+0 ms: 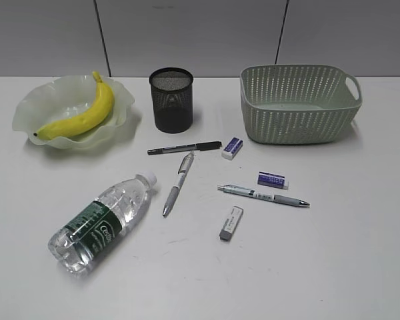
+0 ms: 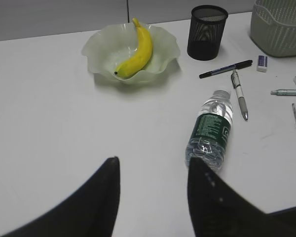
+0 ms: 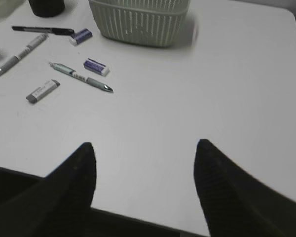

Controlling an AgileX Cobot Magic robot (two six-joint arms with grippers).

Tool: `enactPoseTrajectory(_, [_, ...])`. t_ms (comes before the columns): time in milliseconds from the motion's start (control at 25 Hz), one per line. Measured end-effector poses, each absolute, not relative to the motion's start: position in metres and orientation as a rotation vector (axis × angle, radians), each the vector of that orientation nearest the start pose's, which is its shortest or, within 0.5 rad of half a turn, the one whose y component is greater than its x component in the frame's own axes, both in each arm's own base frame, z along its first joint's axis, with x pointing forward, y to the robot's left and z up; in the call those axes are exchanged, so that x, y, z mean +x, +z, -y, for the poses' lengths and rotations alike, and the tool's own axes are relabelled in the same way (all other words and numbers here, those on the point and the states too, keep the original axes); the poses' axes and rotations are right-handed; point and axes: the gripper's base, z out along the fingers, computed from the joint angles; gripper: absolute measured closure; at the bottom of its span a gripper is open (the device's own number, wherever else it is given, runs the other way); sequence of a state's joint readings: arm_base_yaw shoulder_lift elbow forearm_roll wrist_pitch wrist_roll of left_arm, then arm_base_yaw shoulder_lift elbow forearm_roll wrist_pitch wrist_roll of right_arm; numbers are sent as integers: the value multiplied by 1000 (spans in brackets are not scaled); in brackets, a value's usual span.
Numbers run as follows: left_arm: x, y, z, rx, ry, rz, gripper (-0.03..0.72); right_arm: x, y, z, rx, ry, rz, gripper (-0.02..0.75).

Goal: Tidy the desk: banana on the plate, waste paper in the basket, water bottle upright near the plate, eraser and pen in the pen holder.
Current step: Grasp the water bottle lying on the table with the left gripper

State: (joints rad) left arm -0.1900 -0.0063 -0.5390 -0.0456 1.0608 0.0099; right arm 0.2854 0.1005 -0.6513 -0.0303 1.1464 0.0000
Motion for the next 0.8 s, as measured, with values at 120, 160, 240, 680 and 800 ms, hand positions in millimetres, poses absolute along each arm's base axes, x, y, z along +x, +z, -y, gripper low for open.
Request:
enactPoseTrajectory(120, [-10, 289, 4, 208, -191, -1998, 352, -17, 299, 4, -319, 169, -1979, 243])
enactPoseTrajectory(160, [-7, 289, 5, 222, -199, -2010, 352, -16, 295, 3, -328, 189, -1981, 246])
enactPoseTrajectory(240, [2, 294, 10, 257, -226, -2040, 353, -11, 284, -2, -342, 227, -2001, 253])
enactPoseTrajectory(680, [139, 286, 47, 371, -329, -2258, 353, -9, 281, -7, -358, 279, -1987, 265])
enactPoseTrajectory(800, [182, 262, 56, 420, -315, -2399, 353, -9, 281, -7, -358, 279, -1987, 265])
